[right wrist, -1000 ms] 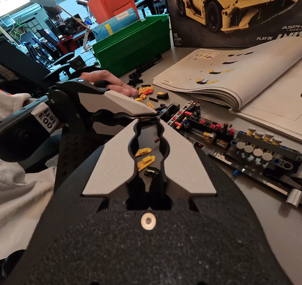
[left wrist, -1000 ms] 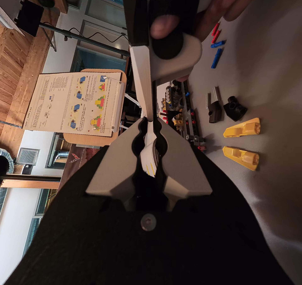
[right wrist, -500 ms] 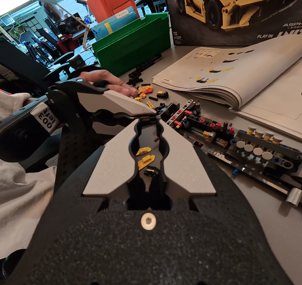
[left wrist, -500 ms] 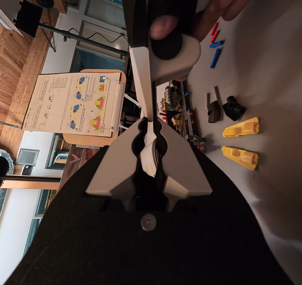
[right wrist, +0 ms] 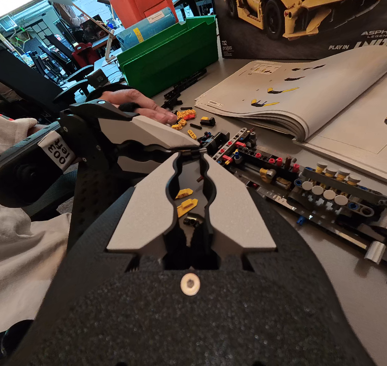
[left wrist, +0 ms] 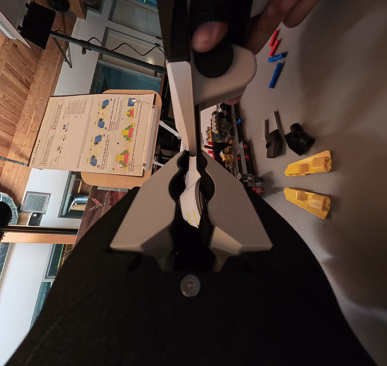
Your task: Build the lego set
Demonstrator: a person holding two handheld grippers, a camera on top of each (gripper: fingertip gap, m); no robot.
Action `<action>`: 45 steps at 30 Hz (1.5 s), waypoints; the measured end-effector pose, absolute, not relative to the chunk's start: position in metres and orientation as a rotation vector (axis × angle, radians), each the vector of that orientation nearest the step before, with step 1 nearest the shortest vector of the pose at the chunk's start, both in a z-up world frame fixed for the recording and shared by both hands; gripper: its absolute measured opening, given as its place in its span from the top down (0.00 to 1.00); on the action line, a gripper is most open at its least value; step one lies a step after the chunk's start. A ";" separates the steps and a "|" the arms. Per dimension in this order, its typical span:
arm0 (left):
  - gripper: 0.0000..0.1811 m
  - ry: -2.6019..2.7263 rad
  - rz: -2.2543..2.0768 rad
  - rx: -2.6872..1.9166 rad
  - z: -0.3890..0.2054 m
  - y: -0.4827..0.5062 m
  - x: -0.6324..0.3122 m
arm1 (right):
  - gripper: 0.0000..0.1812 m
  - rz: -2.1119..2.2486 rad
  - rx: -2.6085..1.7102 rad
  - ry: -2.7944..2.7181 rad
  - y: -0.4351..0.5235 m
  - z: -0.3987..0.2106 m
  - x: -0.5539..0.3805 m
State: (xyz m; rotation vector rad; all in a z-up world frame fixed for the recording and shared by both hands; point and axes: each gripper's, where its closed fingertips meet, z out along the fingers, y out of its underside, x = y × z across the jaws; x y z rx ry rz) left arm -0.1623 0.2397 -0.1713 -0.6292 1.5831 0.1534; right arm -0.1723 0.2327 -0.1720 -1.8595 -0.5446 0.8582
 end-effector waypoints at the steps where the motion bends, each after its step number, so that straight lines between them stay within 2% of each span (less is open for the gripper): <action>1: 0.97 1.583 0.153 -0.629 -0.171 0.240 -0.162 | 0.92 0.859 -1.859 -0.544 0.233 -0.172 -0.172; 9: 0.97 1.553 0.121 -0.624 -0.166 0.241 -0.162 | 0.91 0.898 -1.819 -0.508 0.234 -0.166 -0.172; 11: 0.97 1.533 0.098 -0.638 -0.162 0.243 -0.163 | 0.86 0.905 -1.778 -0.485 0.235 -0.158 -0.169; 16: 0.97 1.499 0.022 -0.684 -0.156 0.246 -0.165 | 0.92 0.851 -1.746 -0.503 0.235 -0.154 -0.165; 25: 0.97 1.500 -0.037 -0.693 -0.155 0.238 -0.162 | 0.96 0.838 -1.736 -0.521 0.233 -0.153 -0.168; 33: 0.97 1.498 0.005 -0.684 -0.155 0.240 -0.162 | 0.84 0.857 -1.744 -0.495 0.236 -0.154 -0.168; 36: 0.97 1.507 0.022 -0.683 -0.157 0.240 -0.161 | 0.88 0.851 -1.763 -0.506 0.235 -0.157 -0.170; 40: 0.97 1.517 0.080 -0.669 -0.161 0.243 -0.161 | 0.88 0.836 -1.772 -0.530 0.233 -0.159 -0.172; 45: 0.97 1.524 0.104 -0.649 -0.162 0.242 -0.161 | 0.92 0.839 -1.793 -0.516 0.234 -0.161 -0.171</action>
